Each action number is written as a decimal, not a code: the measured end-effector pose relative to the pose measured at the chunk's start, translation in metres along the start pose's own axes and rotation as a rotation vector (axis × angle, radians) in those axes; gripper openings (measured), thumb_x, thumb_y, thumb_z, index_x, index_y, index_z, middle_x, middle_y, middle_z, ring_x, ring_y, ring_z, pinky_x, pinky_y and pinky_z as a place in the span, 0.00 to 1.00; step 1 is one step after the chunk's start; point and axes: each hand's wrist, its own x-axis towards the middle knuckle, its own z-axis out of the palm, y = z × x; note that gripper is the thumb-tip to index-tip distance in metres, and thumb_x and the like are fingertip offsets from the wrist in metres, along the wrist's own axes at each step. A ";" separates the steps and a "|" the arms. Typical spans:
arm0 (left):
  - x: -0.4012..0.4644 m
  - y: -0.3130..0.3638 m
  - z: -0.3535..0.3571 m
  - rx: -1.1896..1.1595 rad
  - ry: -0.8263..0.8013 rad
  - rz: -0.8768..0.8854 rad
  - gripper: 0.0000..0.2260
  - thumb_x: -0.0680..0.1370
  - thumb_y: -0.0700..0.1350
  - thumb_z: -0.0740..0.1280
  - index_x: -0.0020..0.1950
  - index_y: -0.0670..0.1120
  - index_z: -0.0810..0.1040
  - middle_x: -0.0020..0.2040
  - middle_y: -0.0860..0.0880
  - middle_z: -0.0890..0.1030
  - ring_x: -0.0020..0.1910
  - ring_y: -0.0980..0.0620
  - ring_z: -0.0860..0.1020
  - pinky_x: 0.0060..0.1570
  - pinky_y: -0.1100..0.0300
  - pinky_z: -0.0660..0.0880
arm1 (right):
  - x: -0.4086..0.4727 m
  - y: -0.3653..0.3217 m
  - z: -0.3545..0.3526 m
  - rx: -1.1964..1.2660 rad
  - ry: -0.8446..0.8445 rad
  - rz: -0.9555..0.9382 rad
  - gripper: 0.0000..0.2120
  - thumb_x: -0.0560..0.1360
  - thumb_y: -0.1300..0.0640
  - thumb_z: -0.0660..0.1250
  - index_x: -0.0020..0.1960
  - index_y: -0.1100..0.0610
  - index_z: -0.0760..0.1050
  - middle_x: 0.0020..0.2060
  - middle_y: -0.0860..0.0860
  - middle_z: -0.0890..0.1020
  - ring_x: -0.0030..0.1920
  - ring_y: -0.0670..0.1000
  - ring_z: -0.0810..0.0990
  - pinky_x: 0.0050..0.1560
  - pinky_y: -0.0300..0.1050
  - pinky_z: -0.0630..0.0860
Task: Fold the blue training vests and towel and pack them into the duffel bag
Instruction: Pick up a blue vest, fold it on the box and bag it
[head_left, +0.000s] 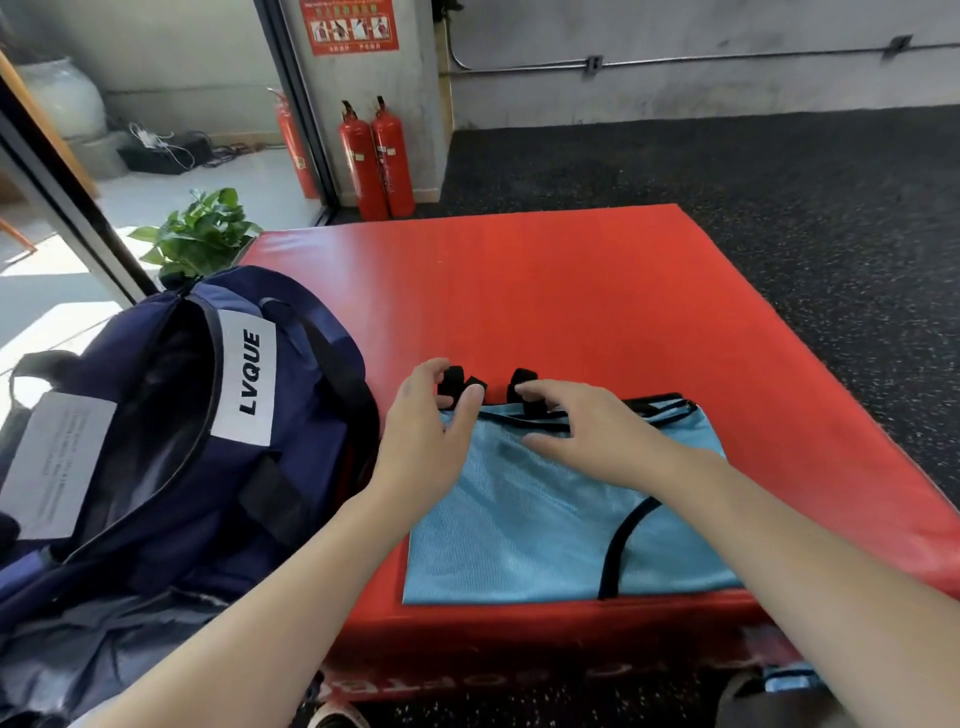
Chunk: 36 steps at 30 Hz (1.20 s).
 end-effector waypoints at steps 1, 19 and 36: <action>0.000 -0.003 0.001 0.045 -0.024 0.037 0.20 0.81 0.55 0.66 0.71 0.50 0.71 0.64 0.54 0.74 0.56 0.59 0.77 0.55 0.60 0.74 | 0.001 0.003 0.001 -0.039 -0.017 0.000 0.28 0.79 0.47 0.69 0.76 0.47 0.66 0.72 0.43 0.72 0.72 0.46 0.69 0.72 0.44 0.66; 0.014 -0.011 0.013 0.615 -0.049 0.082 0.06 0.79 0.48 0.66 0.49 0.50 0.82 0.47 0.52 0.71 0.48 0.49 0.70 0.46 0.54 0.67 | 0.002 0.074 -0.034 -0.322 0.151 0.164 0.09 0.80 0.48 0.66 0.58 0.47 0.80 0.55 0.47 0.82 0.57 0.52 0.79 0.58 0.54 0.75; 0.021 0.016 0.064 0.508 -0.278 0.030 0.22 0.79 0.64 0.60 0.59 0.47 0.75 0.63 0.49 0.75 0.64 0.46 0.73 0.63 0.49 0.69 | -0.026 0.069 -0.039 -0.155 -0.041 0.263 0.12 0.70 0.40 0.76 0.36 0.47 0.82 0.33 0.44 0.83 0.36 0.43 0.80 0.39 0.45 0.78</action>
